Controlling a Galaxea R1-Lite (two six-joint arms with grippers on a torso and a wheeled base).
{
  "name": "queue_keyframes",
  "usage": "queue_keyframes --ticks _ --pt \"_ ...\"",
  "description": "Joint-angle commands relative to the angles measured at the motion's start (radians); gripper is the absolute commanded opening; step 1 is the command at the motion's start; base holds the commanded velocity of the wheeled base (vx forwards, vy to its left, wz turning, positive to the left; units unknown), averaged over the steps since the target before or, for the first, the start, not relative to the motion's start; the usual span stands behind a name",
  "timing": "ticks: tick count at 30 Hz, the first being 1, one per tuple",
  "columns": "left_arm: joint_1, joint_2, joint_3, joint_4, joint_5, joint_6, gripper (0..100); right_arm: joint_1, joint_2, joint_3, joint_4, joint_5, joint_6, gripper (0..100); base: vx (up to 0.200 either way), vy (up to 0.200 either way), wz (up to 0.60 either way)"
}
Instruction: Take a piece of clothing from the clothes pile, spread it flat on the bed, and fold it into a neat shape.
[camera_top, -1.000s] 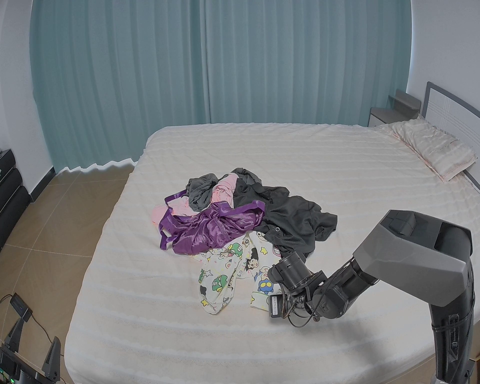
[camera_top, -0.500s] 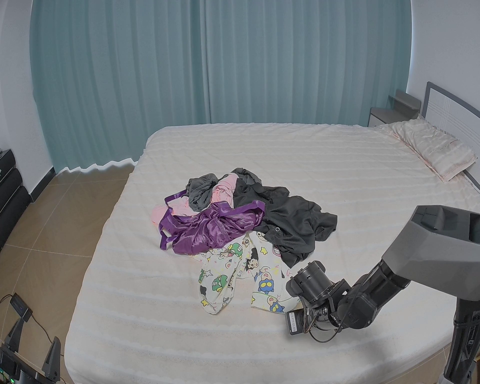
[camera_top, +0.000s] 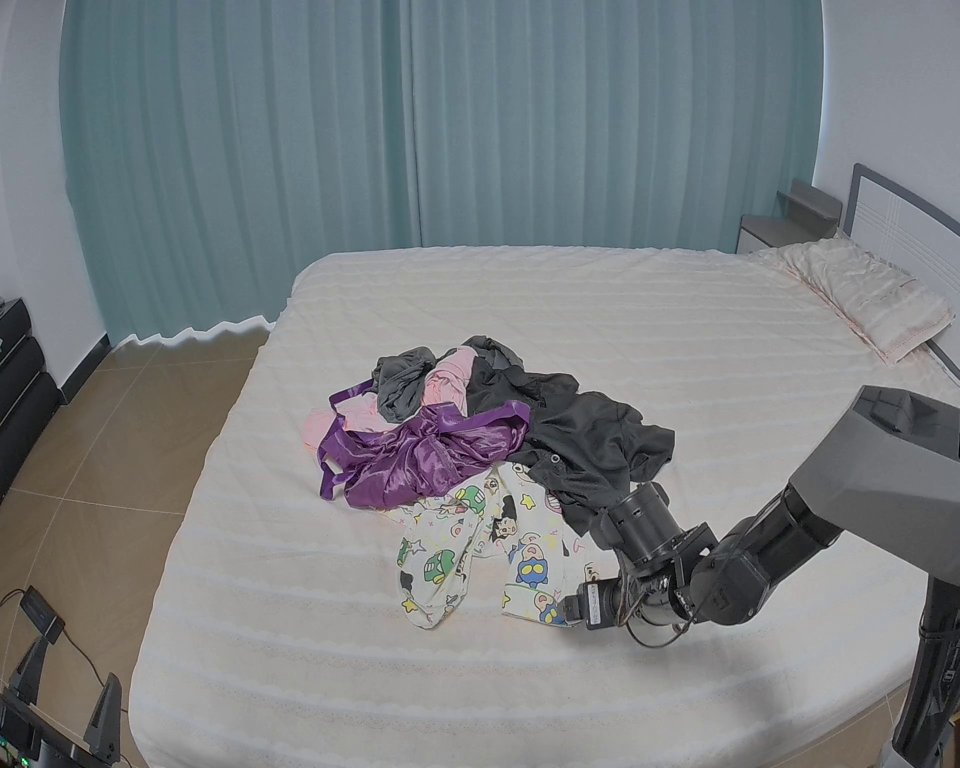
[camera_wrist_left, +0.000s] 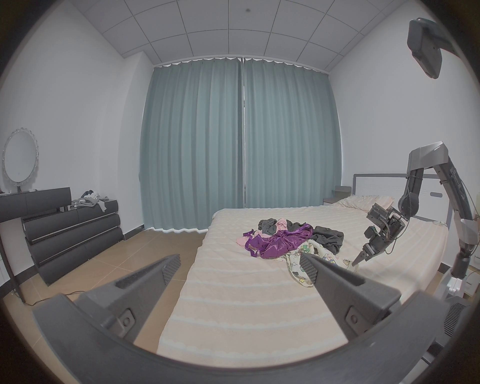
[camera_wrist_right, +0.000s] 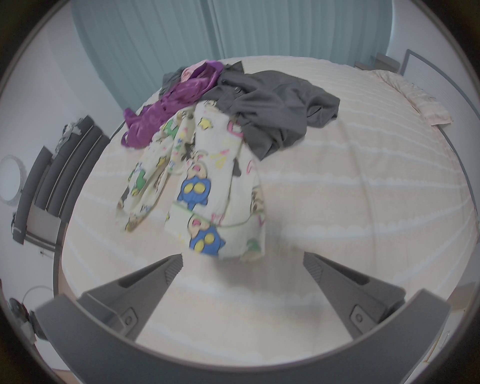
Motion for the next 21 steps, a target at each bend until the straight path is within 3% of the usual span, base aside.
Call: queue_keyframes --ticks 1,5,16,17,21 --pt "0.0 -0.016 0.018 -0.001 0.0 -0.001 100 -0.046 0.072 -0.103 0.009 -0.008 -0.001 100 0.0 0.0 0.0" --pt "0.0 -0.016 0.018 0.0 0.0 -0.001 100 -0.019 0.187 -0.178 0.008 -0.05 0.007 100 0.0 0.0 0.0" --pt "0.0 -0.016 0.018 -0.001 0.0 -0.001 100 0.02 0.21 -0.29 0.129 -0.008 0.03 100 0.0 0.0 0.0" --pt "0.0 -0.016 0.018 0.0 0.002 -0.001 100 0.02 0.213 -0.296 0.137 -0.007 0.036 0 0.0 0.0 0.0" --pt "0.0 -0.016 0.018 0.0 0.002 -0.001 100 0.018 0.214 -0.307 0.141 -0.005 0.052 0 0.0 0.0 0.0"
